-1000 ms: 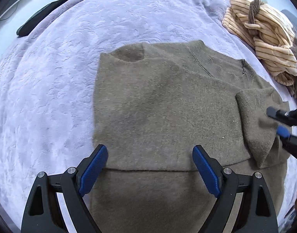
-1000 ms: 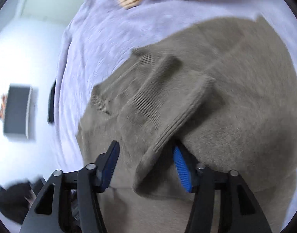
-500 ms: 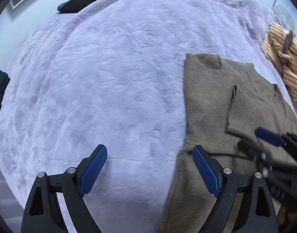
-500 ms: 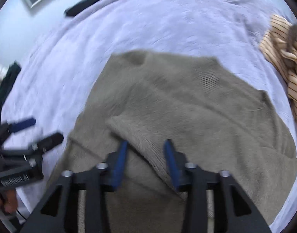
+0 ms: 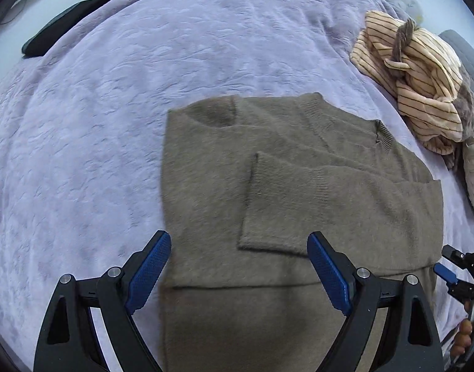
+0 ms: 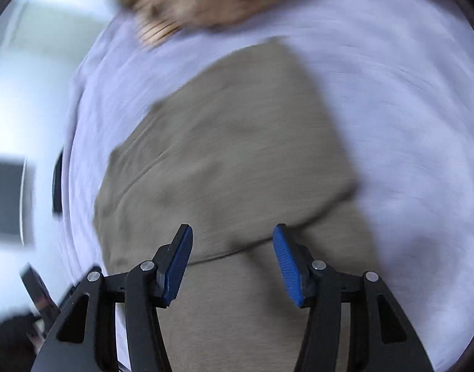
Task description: Fold small clothes
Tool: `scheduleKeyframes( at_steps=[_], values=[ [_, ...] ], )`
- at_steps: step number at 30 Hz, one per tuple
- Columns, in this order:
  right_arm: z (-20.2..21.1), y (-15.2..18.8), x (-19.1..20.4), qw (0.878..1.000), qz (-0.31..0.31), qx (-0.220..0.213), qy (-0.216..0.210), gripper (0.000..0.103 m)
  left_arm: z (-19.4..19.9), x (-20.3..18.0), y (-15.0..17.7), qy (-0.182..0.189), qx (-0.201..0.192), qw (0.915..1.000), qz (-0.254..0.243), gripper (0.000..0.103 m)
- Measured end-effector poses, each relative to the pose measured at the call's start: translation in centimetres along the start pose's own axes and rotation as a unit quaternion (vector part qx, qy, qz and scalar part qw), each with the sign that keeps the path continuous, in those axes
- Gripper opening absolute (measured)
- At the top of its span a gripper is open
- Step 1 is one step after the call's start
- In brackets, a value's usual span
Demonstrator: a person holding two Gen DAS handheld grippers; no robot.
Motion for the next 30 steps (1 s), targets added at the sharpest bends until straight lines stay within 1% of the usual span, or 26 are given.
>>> scheduleKeyframes(
  at_steps=[2,4,5,6,8,9,10,13,14,16,18,21,23,26,28,29,30],
  values=[
    [-0.3,-0.9,-2.9,0.997,-0.064,0.004,-0.032,0.058,-1.3,-1.3,-0.9,0.011,0.005,0.9999,0.002,0.09],
    [-1.4,-1.7,-4.6,0.992,-0.106,0.02,-0.058,0.057,-2.7,-2.3,-1.4,0.01,0.013,0.9999,0.003,0.09],
    [-2.0,-2.0,-4.6,0.991,-0.115,0.021,-0.066,0.046,-3.3,-2.5,-1.4,0.001,0.016,0.9999,-0.001,0.09],
    [-2.4,-2.3,-4.3,0.99,-0.119,0.017,-0.075,0.028,-3.9,-2.5,-1.3,-0.014,0.022,0.9996,-0.008,0.09],
    [-2.4,-3.3,-4.2,0.99,-0.122,-0.005,-0.077,0.013,-5.1,-2.1,-0.5,-0.045,0.043,0.9978,-0.025,0.09],
    [-2.2,-3.5,-4.3,0.99,-0.124,-0.014,-0.069,0.011,-5.4,-2.0,-0.1,-0.05,0.05,0.9969,-0.033,0.09],
    [-2.3,-3.2,-4.7,0.991,-0.125,-0.018,-0.055,0.011,-5.4,-1.9,0.2,-0.05,0.048,0.9968,-0.04,0.09],
    [-3.2,-3.1,-5.4,0.992,-0.113,-0.003,-0.047,0.011,-5.0,-2.0,1.1,-0.054,0.051,0.9956,-0.057,0.09],
    [-3.3,-3.0,-5.6,0.993,-0.106,0.003,-0.045,0.008,-4.7,-1.9,1.2,-0.053,0.053,0.9956,-0.057,0.09],
    [-2.9,-2.8,-5.6,0.994,-0.098,0.008,-0.043,0.009,-3.9,-1.6,1.4,-0.04,0.055,0.9967,-0.044,0.09],
    [-2.1,-2.6,-5.4,0.996,-0.081,0.011,-0.031,0.013,-2.8,-1.2,1.4,-0.014,0.052,0.9983,-0.023,0.09],
    [-0.7,-1.8,-4.4,1.0,-0.026,0.004,0.0,0.015,-1.6,-0.7,1.0,0.031,0.046,0.9984,-0.004,0.09],
    [0.3,-1.1,-3.5,1.0,0.01,0.002,0.008,0.015,-1.6,-0.6,0.6,0.061,0.052,0.9968,-0.001,0.09],
    [0.8,0.1,-2.2,0.999,0.037,0.006,0.007,0.015,-2.5,-0.5,0.3,0.102,0.077,0.9918,0.01,0.09],
    [0.7,1.0,-1.0,0.998,0.055,0.01,0.004,0.015,-3.2,-0.4,0.2,0.113,0.082,0.9901,0.018,0.089],
    [0.6,1.3,-0.5,0.998,0.064,0.01,0.003,0.015,-3.4,-0.4,0.2,0.11,0.083,0.9903,0.02,0.085],
    [0.5,1.6,0.2,0.997,0.076,0.012,0.003,0.015,-3.5,-0.3,0.2,0.107,0.085,0.9904,0.021,0.085]
  ],
)
Point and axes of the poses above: each gripper's, at about its wrist camera, not at the fingertips, and z roughly against the way its jaws point, x to its left, y to its underside, the point moved 7 cm from there along -z, roughly the way its jaws point, and after that the axes turned 9 degrees about y, right-handed, at the moved point
